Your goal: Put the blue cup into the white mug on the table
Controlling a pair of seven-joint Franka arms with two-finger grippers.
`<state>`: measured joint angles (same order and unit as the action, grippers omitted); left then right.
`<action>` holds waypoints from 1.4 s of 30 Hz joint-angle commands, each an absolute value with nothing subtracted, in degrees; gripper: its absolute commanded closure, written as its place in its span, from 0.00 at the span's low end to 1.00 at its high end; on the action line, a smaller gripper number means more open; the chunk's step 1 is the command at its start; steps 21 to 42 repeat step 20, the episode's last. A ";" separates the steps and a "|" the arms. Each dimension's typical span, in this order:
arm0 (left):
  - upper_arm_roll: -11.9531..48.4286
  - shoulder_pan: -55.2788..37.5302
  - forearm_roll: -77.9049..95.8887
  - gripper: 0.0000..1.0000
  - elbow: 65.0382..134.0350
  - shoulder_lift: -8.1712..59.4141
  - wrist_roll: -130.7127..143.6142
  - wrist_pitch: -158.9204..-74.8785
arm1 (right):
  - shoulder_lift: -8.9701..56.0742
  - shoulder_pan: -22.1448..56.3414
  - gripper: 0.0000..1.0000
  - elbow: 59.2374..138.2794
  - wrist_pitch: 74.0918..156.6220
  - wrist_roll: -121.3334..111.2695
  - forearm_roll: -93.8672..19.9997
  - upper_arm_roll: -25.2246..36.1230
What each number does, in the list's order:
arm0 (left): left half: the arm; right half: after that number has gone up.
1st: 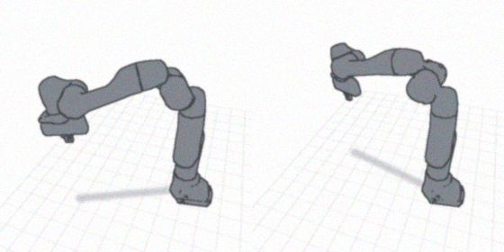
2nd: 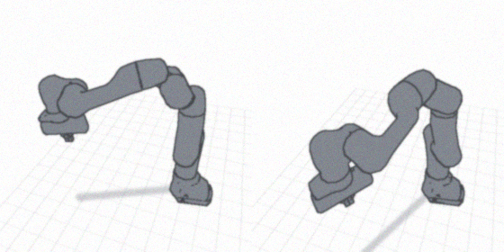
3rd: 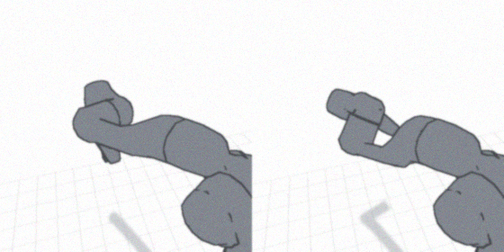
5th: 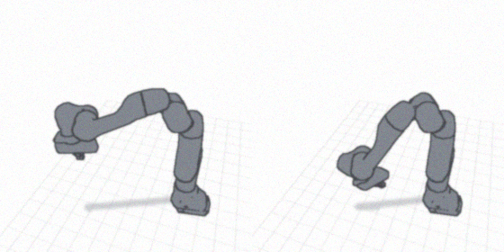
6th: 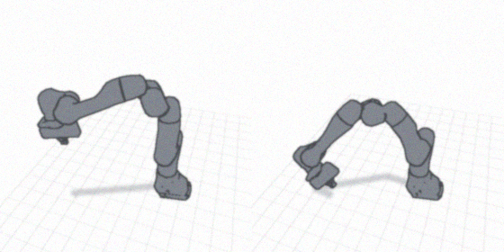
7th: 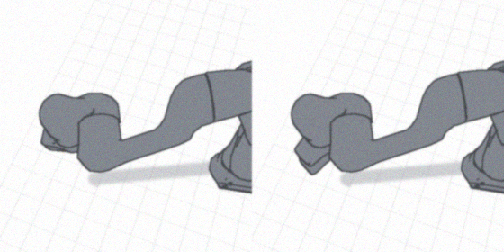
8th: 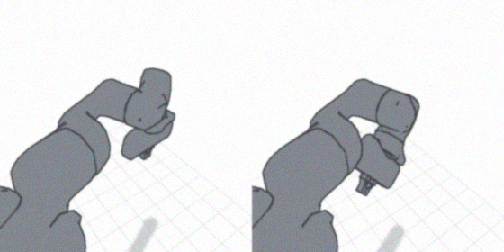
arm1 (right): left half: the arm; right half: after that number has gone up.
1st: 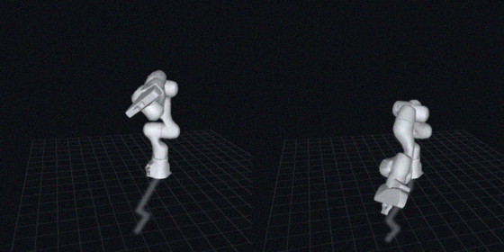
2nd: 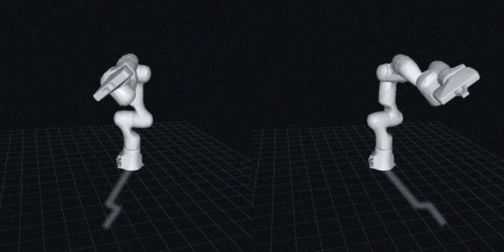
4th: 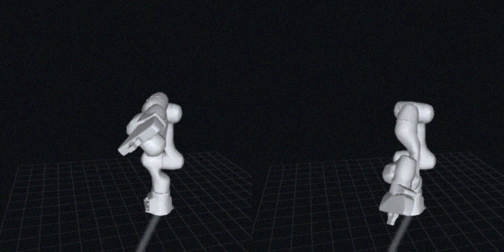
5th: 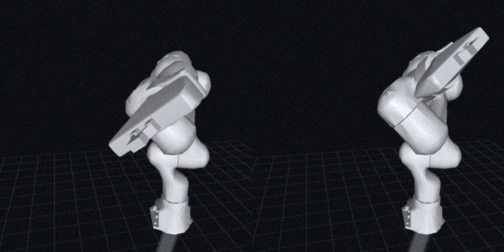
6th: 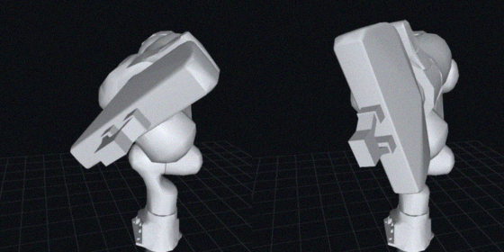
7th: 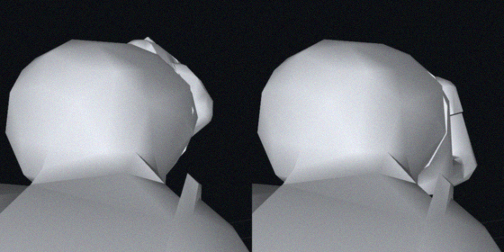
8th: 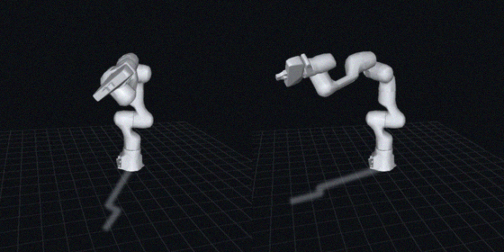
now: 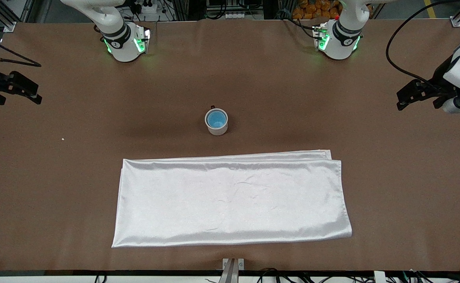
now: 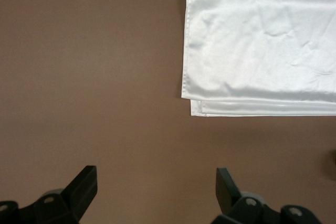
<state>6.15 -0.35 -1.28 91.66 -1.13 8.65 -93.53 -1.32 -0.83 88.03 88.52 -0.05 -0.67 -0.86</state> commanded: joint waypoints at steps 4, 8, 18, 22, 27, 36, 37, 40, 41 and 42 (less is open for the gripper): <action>5.71 -0.44 0.18 0.00 92.90 -2.90 7.29 -91.32 | -2.37 -1.05 0.00 88.86 88.33 1.05 0.35 -1.23; 5.71 -0.44 0.18 0.00 92.73 -2.90 7.29 -90.62 | -2.29 -1.05 0.00 88.86 88.33 1.05 0.35 -1.32; 5.71 -0.53 0.18 0.00 92.72 -3.16 7.38 -90.62 | -2.11 -1.05 0.00 88.86 88.33 1.05 0.35 -1.23; 5.71 -0.53 0.18 0.00 92.72 -3.16 7.38 -90.62 | -2.11 -1.05 0.00 88.86 88.33 1.05 0.35 -1.23; 5.71 -0.53 0.18 0.00 92.72 -3.16 7.38 -90.62 | -2.11 -1.05 0.00 88.86 88.33 1.05 0.35 -1.23; 5.71 -0.53 0.18 0.00 92.72 -3.16 7.38 -90.62 | -2.11 -1.05 0.00 88.86 88.33 1.05 0.35 -1.23; 5.71 -0.53 0.18 0.00 92.72 -3.16 7.38 -90.62 | -2.11 -1.05 0.00 88.86 88.33 1.05 0.35 -1.23; 5.71 -0.53 0.18 0.00 92.72 -3.16 7.38 -90.62 | -2.11 -1.05 0.00 88.86 88.33 1.05 0.35 -1.23; 5.71 -0.53 0.18 0.00 92.72 -3.16 7.38 -90.62 | -2.11 -1.05 0.00 88.86 88.33 1.05 0.35 -1.23; 5.71 -0.53 0.18 0.00 92.72 -3.16 7.38 -90.62 | -2.11 -1.05 0.00 88.86 88.33 1.05 0.35 -1.23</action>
